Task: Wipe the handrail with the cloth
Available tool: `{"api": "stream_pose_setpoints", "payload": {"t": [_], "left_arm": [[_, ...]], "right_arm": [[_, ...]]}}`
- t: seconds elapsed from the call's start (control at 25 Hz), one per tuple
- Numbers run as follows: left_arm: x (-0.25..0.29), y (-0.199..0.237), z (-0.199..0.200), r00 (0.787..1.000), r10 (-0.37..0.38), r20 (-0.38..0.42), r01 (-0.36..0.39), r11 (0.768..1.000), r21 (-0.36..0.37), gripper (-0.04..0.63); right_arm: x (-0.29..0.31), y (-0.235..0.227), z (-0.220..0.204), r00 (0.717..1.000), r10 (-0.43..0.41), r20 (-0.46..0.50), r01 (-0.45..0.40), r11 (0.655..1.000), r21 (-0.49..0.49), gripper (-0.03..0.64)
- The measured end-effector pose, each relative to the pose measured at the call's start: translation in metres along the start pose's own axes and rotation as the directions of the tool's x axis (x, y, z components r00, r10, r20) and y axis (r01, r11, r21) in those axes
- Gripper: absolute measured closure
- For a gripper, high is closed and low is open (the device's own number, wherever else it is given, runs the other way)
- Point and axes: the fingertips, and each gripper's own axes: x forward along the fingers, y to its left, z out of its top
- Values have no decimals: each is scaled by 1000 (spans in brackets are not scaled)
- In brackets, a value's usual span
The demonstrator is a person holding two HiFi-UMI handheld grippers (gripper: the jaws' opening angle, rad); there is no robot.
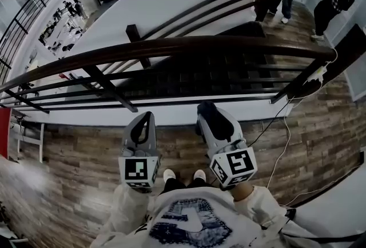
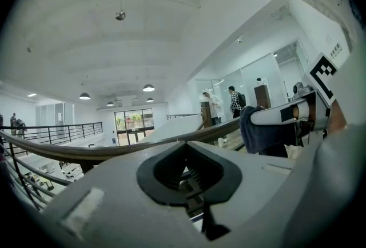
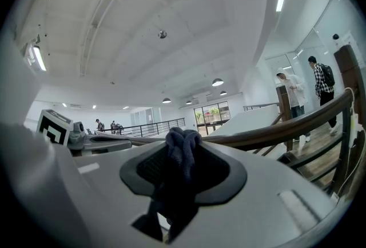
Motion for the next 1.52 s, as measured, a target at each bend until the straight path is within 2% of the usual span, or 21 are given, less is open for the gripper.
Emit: {"api": "stream_pose_setpoints", "payload": {"t": [0.2,0.56,0.88,1.28,1.52], "left_arm": [[12,-14,-5,999,24,-25,-24,1000,14,595],[22,10,-17,993,110,-53,-109,994,27,595],[20,98,-37,980,189,-58,-189,982,5,595],[45,230,-54,973,226,-43,-225,974,24,595],[69,280,-64,973,227,-33,-226,974,27,595]], "right_arm": [[-2,-21,-5,1000,19,-8,-19,1000,13,479],[30,-21,-16,995,89,-42,-88,996,20,479],[109,44,-20,983,172,-64,-173,985,-12,479],[232,127,-24,975,210,-73,-214,976,-52,479],[289,159,-34,972,217,-91,-222,973,-55,479]]}}
